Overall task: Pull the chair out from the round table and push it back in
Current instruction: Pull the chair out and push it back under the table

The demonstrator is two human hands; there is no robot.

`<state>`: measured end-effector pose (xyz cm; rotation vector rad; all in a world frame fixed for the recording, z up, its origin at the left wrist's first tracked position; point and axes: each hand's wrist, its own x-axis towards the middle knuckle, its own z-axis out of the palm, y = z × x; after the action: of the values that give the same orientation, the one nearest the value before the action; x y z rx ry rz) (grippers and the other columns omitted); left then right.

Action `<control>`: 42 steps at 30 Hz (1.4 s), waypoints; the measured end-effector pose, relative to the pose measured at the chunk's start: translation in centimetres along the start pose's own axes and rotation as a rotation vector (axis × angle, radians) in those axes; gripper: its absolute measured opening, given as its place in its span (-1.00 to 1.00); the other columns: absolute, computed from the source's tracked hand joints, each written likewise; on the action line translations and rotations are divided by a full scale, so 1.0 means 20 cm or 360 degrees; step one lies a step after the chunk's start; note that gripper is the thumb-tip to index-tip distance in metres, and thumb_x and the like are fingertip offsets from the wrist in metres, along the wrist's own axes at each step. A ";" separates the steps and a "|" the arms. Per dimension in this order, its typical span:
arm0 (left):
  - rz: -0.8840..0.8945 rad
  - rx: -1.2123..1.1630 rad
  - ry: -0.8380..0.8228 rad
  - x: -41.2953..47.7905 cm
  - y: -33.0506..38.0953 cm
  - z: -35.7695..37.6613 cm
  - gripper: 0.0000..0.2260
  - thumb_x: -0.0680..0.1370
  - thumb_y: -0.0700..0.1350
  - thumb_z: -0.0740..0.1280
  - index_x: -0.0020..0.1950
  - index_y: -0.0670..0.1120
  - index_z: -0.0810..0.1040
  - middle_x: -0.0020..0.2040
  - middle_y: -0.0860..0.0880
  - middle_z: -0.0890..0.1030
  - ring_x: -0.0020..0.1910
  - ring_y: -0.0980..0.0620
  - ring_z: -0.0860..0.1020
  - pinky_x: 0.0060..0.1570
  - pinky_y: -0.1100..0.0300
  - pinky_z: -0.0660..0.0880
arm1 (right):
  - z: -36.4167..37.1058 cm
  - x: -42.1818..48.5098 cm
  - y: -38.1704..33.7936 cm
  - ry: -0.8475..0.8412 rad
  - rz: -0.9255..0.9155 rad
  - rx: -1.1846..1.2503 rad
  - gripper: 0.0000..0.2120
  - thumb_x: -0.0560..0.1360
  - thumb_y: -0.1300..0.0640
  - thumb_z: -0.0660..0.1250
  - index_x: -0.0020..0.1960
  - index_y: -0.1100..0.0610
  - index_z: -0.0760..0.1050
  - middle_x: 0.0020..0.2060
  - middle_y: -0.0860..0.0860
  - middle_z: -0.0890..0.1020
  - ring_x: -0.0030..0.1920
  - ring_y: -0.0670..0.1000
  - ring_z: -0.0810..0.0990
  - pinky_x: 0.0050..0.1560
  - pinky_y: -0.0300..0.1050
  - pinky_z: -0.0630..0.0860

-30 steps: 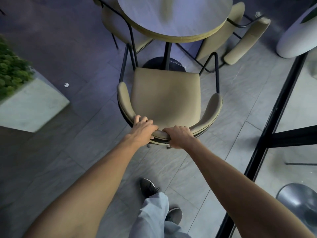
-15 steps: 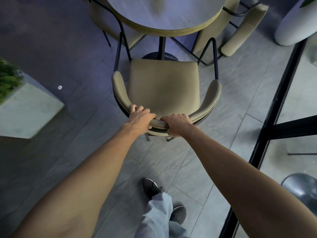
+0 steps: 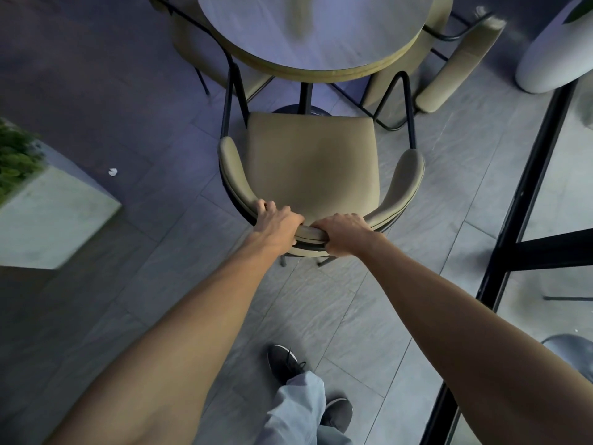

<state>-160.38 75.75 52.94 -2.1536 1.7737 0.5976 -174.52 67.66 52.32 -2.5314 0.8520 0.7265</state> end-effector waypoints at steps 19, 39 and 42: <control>-0.0019 0.0079 0.0120 -0.01 0.04 0.05 -0.73 0.53 0.01 0.41 0.22 0.07 0.53 0.17 -0.07 0.54 0.18 -0.20 0.43 0.25 -0.18 0.23 | -0.02 -0.01 0.06 -0.0014 -0.0074 -0.0066 -0.54 0.48 0.17 0.26 0.32 -0.17 0.46 0.07 -0.08 0.64 0.07 0.05 0.59 0.00 -0.06 0.42; -0.0007 0.0011 0.0147 0.13 0.07 -0.01 -0.75 0.55 0.00 0.39 0.21 0.05 0.52 0.21 -0.06 0.54 0.23 -0.19 0.40 0.26 -0.17 0.22 | -0.07 0.05 0.15 0.0089 0.0014 -0.0066 -0.59 0.51 0.17 0.29 0.31 -0.16 0.48 0.04 -0.08 0.65 0.10 0.02 0.59 0.34 0.14 0.30; 0.0006 0.0007 0.0163 0.15 0.06 -0.03 -0.76 0.55 0.00 0.39 0.20 0.04 0.52 0.19 -0.06 0.54 0.22 -0.20 0.40 0.26 -0.18 0.22 | -0.10 0.07 0.16 0.0080 0.0026 -0.0053 -0.59 0.51 0.17 0.29 0.30 -0.15 0.49 0.06 -0.07 0.65 0.13 0.04 0.59 0.36 0.16 0.28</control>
<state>-160.98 72.58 51.97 -2.2150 1.8292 0.4917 -174.95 63.67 52.55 -2.5851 0.8849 0.6904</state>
